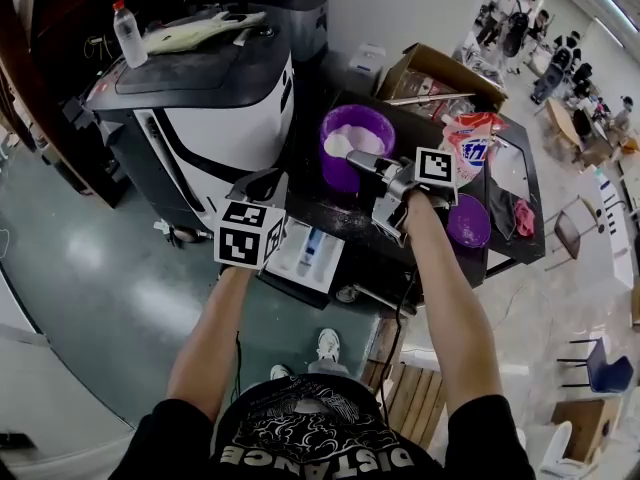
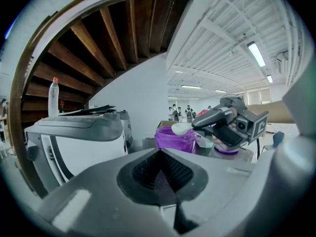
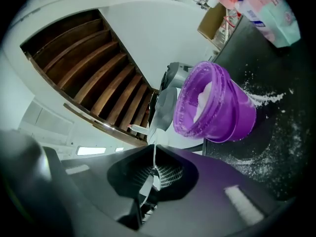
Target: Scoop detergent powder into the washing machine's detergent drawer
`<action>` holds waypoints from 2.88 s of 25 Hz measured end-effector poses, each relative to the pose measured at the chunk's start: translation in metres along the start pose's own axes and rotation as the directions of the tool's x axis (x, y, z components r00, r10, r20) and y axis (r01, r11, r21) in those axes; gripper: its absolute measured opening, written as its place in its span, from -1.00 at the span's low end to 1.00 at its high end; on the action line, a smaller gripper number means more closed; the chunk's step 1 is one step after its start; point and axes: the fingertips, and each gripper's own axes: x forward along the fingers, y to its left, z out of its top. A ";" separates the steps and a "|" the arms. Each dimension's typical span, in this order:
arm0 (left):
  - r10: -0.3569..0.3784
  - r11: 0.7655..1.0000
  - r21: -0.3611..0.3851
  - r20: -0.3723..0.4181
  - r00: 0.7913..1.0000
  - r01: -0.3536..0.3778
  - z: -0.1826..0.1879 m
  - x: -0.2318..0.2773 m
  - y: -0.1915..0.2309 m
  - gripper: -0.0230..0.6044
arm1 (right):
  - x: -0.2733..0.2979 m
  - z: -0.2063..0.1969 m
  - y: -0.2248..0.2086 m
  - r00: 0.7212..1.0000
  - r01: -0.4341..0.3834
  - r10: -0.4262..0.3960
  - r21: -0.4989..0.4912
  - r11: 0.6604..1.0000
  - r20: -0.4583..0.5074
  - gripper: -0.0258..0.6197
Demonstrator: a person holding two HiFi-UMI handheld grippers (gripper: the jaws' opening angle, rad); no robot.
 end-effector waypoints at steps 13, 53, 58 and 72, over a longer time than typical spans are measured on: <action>-0.012 1.000 -0.014 -0.042 0.999 0.011 -0.051 -0.046 -0.002 -0.92 | 0.000 -0.080 -0.018 1.000 0.018 -0.018 -0.020 1.000 -0.017 -0.81; 0.010 0.998 -0.064 -0.146 0.989 -0.020 -0.139 -0.098 0.020 -0.92 | 0.030 -0.219 -0.149 0.637 0.155 -0.746 -0.917 0.368 -0.192 -0.81; 0.008 0.997 -0.069 -0.138 0.990 -0.018 -0.137 -0.101 0.018 -0.92 | 0.029 -0.224 -0.149 0.604 0.077 -0.784 -0.970 0.233 -0.140 -0.81; 0.009 0.998 -0.057 -0.127 0.992 -0.016 -0.131 -0.104 0.013 -0.92 | 0.031 -0.225 -0.139 0.622 -0.065 -0.782 -0.998 -0.009 -0.033 -0.81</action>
